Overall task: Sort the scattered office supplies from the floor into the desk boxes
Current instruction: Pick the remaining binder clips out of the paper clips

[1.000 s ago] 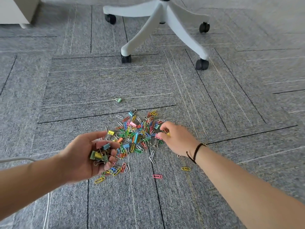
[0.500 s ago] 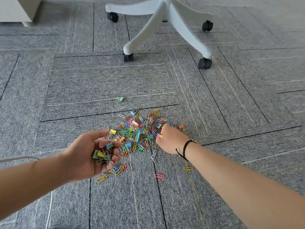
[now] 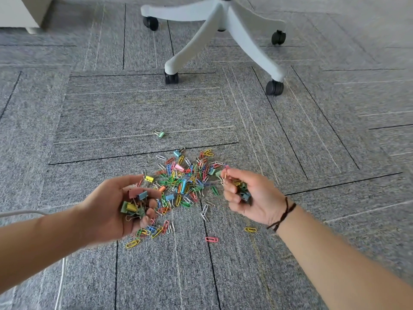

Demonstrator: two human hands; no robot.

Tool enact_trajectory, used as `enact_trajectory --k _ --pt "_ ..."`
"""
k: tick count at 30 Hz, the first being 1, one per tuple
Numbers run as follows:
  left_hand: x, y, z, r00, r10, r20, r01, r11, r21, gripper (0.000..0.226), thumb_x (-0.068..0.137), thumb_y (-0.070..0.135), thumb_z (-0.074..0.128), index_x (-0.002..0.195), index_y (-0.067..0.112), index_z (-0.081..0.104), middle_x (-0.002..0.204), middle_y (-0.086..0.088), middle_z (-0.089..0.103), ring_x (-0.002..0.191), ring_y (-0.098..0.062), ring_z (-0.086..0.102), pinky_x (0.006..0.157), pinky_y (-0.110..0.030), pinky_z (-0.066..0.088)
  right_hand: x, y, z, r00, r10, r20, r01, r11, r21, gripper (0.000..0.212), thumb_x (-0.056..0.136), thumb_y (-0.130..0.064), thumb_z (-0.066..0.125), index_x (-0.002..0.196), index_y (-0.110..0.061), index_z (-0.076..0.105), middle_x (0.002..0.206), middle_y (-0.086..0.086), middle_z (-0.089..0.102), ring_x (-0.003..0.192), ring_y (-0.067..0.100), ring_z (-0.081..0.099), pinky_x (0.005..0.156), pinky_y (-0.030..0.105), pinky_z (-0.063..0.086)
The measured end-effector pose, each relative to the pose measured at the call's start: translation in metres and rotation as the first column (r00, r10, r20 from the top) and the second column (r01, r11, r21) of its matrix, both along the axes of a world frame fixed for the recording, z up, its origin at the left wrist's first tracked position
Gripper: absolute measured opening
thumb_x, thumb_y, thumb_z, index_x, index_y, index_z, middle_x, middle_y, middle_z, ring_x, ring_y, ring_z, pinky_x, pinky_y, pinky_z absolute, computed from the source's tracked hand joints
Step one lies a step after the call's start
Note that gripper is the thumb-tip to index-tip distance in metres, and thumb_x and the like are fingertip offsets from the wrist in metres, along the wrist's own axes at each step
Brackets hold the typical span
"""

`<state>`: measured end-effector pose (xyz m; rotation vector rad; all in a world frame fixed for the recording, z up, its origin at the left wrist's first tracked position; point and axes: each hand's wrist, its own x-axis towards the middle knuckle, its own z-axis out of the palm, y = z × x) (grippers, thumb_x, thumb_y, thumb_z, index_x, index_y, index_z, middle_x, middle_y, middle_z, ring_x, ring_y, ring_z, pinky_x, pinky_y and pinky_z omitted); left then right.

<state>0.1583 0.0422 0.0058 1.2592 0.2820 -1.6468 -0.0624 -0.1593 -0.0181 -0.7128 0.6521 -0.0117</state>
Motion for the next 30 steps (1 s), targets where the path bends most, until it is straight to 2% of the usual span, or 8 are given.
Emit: enact_trajectory --k 2,5,11,15,18,25,28,30 --pt "-0.001 -0.003 0.000 1.000 -0.001 0.001 0.001 1.000 0.000 0.047 0.091 0.039 0.053 0.096 -0.005 0.068 0.076 -0.017 0.058 0.057 -0.024 0.055 0.046 -0.031 0.055 -0.006 0.004 0.003 0.989 -0.062 0.135 0.044 0.990 0.130 0.015 0.094 -0.025 0.059 0.100 -0.011 0.058 0.073 0.002 0.055 0.056 0.012 0.050 0.042 0.020 0.033" --pt "-0.003 -0.007 0.000 1.000 -0.002 0.003 0.002 1.000 -0.006 0.049 0.096 0.040 0.050 0.099 -0.006 0.068 0.075 -0.017 0.058 0.056 -0.024 0.056 0.046 -0.031 0.055 -0.007 0.010 0.007 0.971 -0.095 0.218 0.052 0.980 0.192 0.020 0.098 -0.031 0.052 0.095 -0.013 0.061 0.080 0.004 0.058 0.059 0.012 0.052 0.042 0.019 0.036" --pt "-0.001 -0.014 0.002 1.000 0.023 -0.014 -0.024 0.999 -0.048 0.044 0.090 0.034 0.052 0.085 -0.005 0.072 0.074 -0.016 0.058 0.055 -0.023 0.055 0.046 -0.030 0.054 0.004 0.012 0.015 0.962 -0.178 0.206 0.126 0.962 0.243 0.023 0.099 -0.027 0.045 0.090 -0.011 0.059 0.083 0.007 0.060 0.061 0.013 0.056 0.041 0.020 0.042" --pt "0.000 -0.026 0.011 0.991 0.103 -0.089 -0.113 0.987 -0.115 0.037 0.093 0.030 0.047 0.092 0.000 0.067 0.075 -0.013 0.058 0.057 -0.020 0.055 0.046 -0.029 0.054 0.010 0.011 0.024 0.964 -0.184 0.190 0.140 0.964 0.226 0.013 0.094 -0.019 0.058 0.094 -0.007 0.062 0.080 0.007 0.063 0.057 0.012 0.057 0.040 0.019 0.045" --pt "-0.005 -0.038 0.026 0.977 0.150 -0.151 -0.175 0.970 -0.169 0.045 0.099 0.031 0.041 0.083 0.003 0.073 0.078 -0.009 0.058 0.062 -0.017 0.055 0.049 -0.027 0.054 0.014 0.013 0.042 0.971 -0.190 0.143 0.159 0.966 0.202 0.016 0.092 -0.015 0.060 0.101 -0.004 0.068 0.076 0.005 0.063 0.053 0.009 0.054 0.039 0.017 0.042" --pt "-0.020 -0.048 0.099 0.876 0.389 -0.286 -0.446 0.877 -0.176 0.042 0.099 0.027 0.041 0.086 0.004 0.074 0.083 -0.008 0.062 0.068 -0.018 0.060 0.058 -0.026 0.055 0.027 0.044 0.122 0.967 -0.243 0.079 0.234 0.966 0.113 0.013 0.093 -0.006 0.048 0.092 -0.005 0.061 0.079 0.010 0.059 0.057 0.014 0.052 0.038 0.021 0.041" --pt "-0.027 -0.038 0.146 0.841 0.427 -0.333 -0.502 0.845 -0.183 0.037 0.096 0.027 0.044 0.088 0.005 0.072 0.086 -0.007 0.063 0.073 -0.020 0.063 0.065 -0.027 0.058 0.030 0.059 0.169 0.959 -0.257 0.123 0.232 0.955 0.185 0.011 0.092 -0.016 0.055 0.089 -0.008 0.060 0.082 0.013 0.060 0.061 0.017 0.055 0.042 0.023 0.044" --pt "-0.031 -0.028 0.185 0.814 0.455 -0.362 -0.539 0.823 -0.178 0.034 0.094 0.026 0.045 0.087 0.005 0.072 0.086 -0.007 0.063 0.073 -0.020 0.064 0.066 -0.028 0.059 0.034 0.069 0.207 0.950 -0.290 0.115 0.255 0.935 0.247 0.023 0.096 -0.030 0.056 0.087 -0.009 0.060 0.081 0.013 0.060 0.061 0.018 0.056 0.044 0.024 0.046"
